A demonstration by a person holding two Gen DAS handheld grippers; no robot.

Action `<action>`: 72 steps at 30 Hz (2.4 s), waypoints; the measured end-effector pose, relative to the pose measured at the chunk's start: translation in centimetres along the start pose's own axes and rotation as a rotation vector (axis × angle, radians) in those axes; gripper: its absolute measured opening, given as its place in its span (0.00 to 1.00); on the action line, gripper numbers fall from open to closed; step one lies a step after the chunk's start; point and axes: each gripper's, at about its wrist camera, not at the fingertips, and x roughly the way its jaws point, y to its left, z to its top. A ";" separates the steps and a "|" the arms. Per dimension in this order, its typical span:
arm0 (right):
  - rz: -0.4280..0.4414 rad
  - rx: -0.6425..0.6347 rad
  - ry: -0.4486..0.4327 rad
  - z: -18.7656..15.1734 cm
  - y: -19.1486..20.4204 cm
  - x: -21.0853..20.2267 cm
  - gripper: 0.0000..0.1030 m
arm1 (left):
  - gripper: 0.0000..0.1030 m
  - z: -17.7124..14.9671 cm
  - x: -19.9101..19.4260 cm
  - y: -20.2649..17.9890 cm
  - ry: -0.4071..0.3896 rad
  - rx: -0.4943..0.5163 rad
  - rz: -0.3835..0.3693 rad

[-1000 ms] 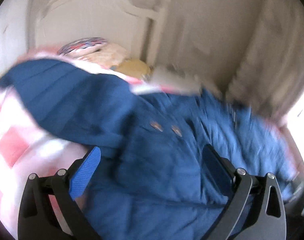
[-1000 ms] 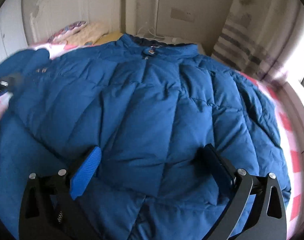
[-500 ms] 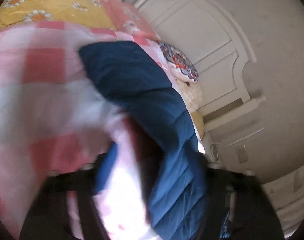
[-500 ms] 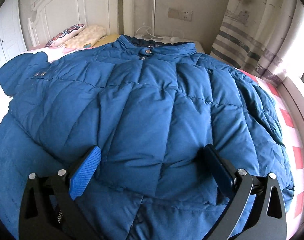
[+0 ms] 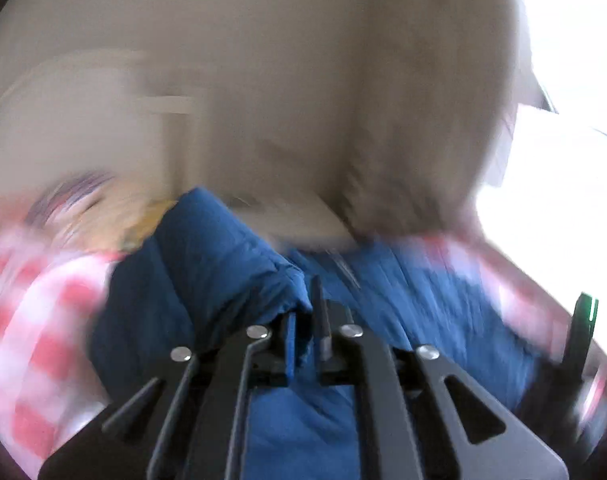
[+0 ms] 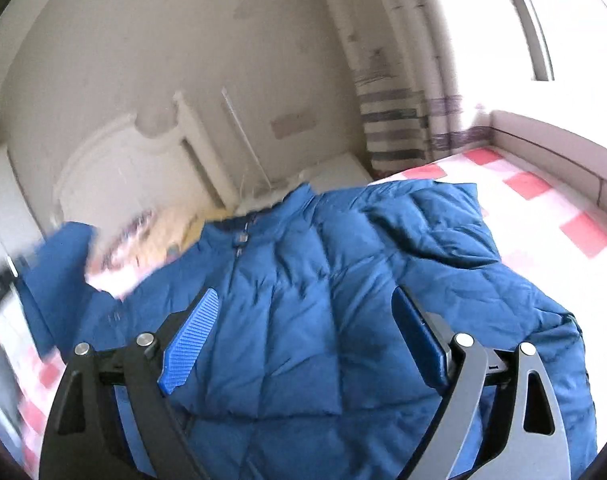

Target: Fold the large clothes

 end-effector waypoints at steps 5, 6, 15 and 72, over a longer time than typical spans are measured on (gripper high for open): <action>-0.004 -0.028 -0.008 0.3 0.4 -0.1 0.85 | 0.51 -6.7 6.2 -9.4 0.247 0.288 -0.021; -0.004 -0.027 -0.008 0.3 0.5 -0.1 0.85 | 0.52 -7.4 6.4 -9.7 0.259 0.298 -0.008; 0.000 -0.010 0.005 -0.1 0.4 0.2 0.85 | 0.88 -6.6 -2.8 -0.7 0.044 -0.064 -0.088; 0.080 0.365 0.201 2.3 -5.0 2.9 0.60 | 0.89 -12.2 -4.8 13.1 0.003 -0.665 0.351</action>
